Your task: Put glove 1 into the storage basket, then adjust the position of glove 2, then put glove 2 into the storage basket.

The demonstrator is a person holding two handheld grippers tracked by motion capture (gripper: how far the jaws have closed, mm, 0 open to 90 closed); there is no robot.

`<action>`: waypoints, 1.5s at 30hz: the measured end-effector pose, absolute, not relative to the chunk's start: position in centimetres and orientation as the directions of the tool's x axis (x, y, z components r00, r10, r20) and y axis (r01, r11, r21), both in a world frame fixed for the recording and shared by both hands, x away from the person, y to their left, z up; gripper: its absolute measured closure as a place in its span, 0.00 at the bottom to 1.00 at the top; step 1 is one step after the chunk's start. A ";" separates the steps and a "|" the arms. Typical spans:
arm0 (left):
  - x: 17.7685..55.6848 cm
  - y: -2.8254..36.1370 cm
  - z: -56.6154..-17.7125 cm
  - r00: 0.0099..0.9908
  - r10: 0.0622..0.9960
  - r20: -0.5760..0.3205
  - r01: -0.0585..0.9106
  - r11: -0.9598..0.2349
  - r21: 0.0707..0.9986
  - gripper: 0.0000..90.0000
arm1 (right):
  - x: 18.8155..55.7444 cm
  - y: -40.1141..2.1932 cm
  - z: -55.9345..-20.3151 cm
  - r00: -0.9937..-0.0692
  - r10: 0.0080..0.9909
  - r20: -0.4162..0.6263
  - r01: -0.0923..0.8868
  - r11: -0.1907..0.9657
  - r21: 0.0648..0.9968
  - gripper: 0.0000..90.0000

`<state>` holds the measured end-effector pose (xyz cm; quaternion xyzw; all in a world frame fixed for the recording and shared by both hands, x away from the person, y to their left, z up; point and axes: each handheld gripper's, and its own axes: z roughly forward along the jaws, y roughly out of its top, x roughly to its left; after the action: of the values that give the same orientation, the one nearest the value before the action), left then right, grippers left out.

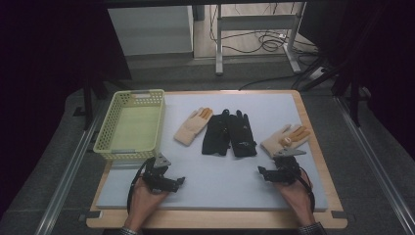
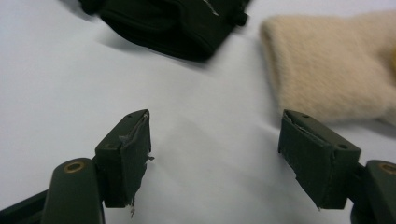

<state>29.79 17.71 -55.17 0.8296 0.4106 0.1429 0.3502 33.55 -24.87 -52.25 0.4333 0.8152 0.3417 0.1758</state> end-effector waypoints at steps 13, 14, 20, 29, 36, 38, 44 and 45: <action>29.8 17.7 -55.2 0.620 0.783 -0.051 0.581 -0.415 0.700 0.04 | 34.5 -21.8 -50.3 -0.649 0.761 0.024 0.517 0.417 0.748 0.28; 29.8 17.7 -55.2 0.620 0.783 -0.051 0.581 -0.415 0.700 0.04 | 34.7 -21.5 -50.2 -0.655 0.755 0.017 0.508 0.423 0.751 0.28; 29.8 17.7 -55.2 0.620 0.783 -0.050 0.581 -0.415 0.700 0.04 | 36.1 -19.4 -50.3 -0.685 0.729 -0.004 0.476 0.452 0.755 0.28; 29.8 17.7 -55.2 0.619 0.784 -0.050 0.581 -0.414 0.701 0.04 | 37.9 -16.3 -50.4 -0.716 0.698 0.009 0.469 0.471 0.747 0.28; 29.8 17.7 -55.2 0.622 0.782 -0.048 0.579 -0.418 0.700 0.04 | 39.4 -14.2 -50.4 -0.722 0.692 0.022 0.478 0.474 0.739 0.28; 29.8 17.7 -55.2 0.622 0.781 -0.047 0.578 -0.418 0.700 0.04 | 39.9 -13.6 -50.5 -0.718 0.695 0.025 0.488 0.477 0.731 0.28; 29.8 17.7 -55.2 0.619 0.783 -0.050 0.580 -0.414 0.701 0.04 | 41.4 -11.9 -50.6 -0.719 0.695 0.014 0.483 0.485 0.729 0.31; 29.8 17.7 -55.2 0.622 0.782 -0.048 0.579 -0.417 0.701 0.04 | 41.7 -11.6 -50.7 -0.720 0.693 0.010 0.478 0.486 0.732 0.32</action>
<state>29.77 17.72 -55.17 0.8293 0.4102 0.1447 0.3508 41.65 -11.60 -50.66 0.3447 0.8497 0.3717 0.1447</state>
